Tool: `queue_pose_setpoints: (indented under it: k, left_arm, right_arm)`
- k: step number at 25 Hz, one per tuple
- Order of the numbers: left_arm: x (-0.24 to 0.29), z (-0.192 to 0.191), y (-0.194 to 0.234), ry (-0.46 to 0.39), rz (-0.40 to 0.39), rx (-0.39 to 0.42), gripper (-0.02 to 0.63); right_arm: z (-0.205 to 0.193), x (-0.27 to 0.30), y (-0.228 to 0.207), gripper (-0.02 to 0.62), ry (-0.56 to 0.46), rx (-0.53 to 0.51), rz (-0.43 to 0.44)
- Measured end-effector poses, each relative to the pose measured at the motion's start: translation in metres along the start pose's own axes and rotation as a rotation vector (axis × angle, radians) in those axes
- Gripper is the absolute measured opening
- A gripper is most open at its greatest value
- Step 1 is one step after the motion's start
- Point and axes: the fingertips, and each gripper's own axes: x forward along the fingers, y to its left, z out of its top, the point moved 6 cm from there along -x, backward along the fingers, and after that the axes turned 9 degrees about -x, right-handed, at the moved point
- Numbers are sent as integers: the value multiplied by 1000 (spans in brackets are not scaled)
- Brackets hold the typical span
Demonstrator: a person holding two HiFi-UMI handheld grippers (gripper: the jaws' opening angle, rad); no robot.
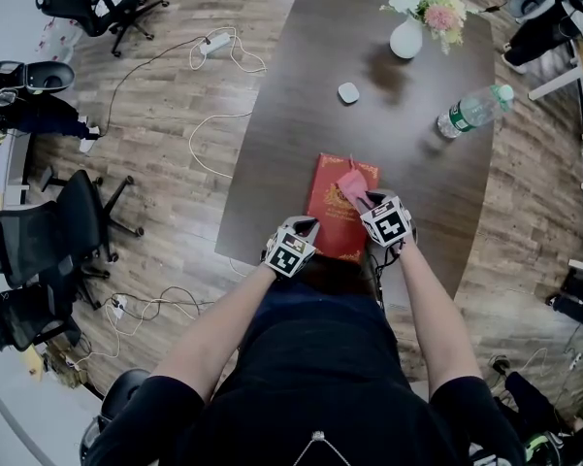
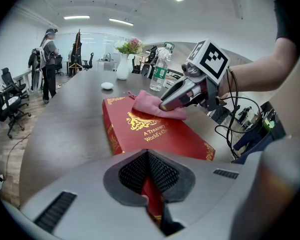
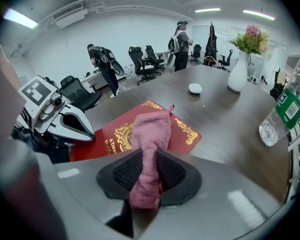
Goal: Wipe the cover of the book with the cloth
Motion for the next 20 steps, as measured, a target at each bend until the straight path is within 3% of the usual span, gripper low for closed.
queue_pose_setpoints:
  k: [10,20]
  left_arm:
    - [-6,13,-3,-9,11,32,-5]
    - [-4,12,-1,13,13,3,-5]
  right_arm:
    - [-19,-14,-10,94,1,48,-25]
    - [-26,-17,-7,94,12,107,-41]
